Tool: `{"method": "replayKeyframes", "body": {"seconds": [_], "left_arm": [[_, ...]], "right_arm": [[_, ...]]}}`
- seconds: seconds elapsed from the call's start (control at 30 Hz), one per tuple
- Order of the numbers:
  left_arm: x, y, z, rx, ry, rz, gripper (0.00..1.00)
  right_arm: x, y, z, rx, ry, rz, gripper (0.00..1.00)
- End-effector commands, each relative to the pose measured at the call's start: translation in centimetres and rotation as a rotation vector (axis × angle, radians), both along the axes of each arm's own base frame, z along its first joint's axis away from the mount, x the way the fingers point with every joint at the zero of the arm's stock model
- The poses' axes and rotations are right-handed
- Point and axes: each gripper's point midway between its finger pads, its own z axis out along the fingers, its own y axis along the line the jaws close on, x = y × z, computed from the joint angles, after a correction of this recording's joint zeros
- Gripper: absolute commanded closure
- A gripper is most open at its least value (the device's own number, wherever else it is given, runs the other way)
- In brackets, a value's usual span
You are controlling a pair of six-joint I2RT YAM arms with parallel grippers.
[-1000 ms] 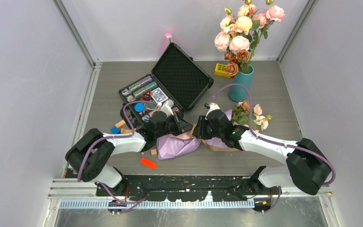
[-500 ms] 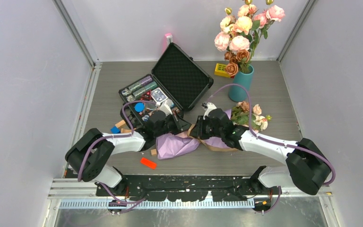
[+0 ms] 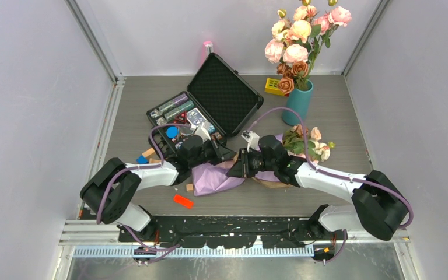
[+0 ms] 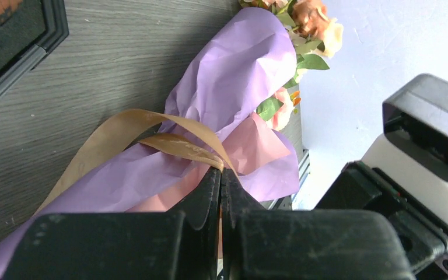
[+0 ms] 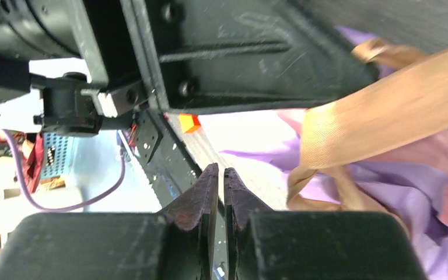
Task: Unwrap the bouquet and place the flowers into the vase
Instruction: Untie the ribbon from the wrapping paper.
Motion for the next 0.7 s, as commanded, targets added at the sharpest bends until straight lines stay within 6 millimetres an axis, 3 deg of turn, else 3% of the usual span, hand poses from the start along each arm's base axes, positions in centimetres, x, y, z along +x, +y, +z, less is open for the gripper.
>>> {"method": "replayKeyframes", "body": {"seconds": [0.0, 0.2, 0.4, 0.53, 0.67], "left_arm": [[1.0, 0.1, 1.3, -0.034, -0.044, 0.012, 1.0], [1.0, 0.5, 1.4, -0.034, -0.045, 0.017, 1.0], [0.7, 0.7, 1.3, -0.033, -0.046, 0.012, 1.0], [0.7, 0.6, 1.5, -0.042, -0.048, 0.003, 1.0], [0.6, 0.4, 1.6, -0.049, -0.049, -0.006, 1.0]], "right_arm": [[-2.0, 1.0, 1.8, 0.082, 0.003, 0.115, 0.86], [-1.8, -0.3, 2.8, 0.063, -0.026, 0.042, 0.77], [0.0, -4.2, 4.4, -0.02, -0.11, -0.181, 0.64], [1.1, -6.9, 3.0, -0.106, -0.098, -0.29, 0.63], [1.8, -7.2, 1.8, -0.121, -0.075, -0.301, 0.65]]}}
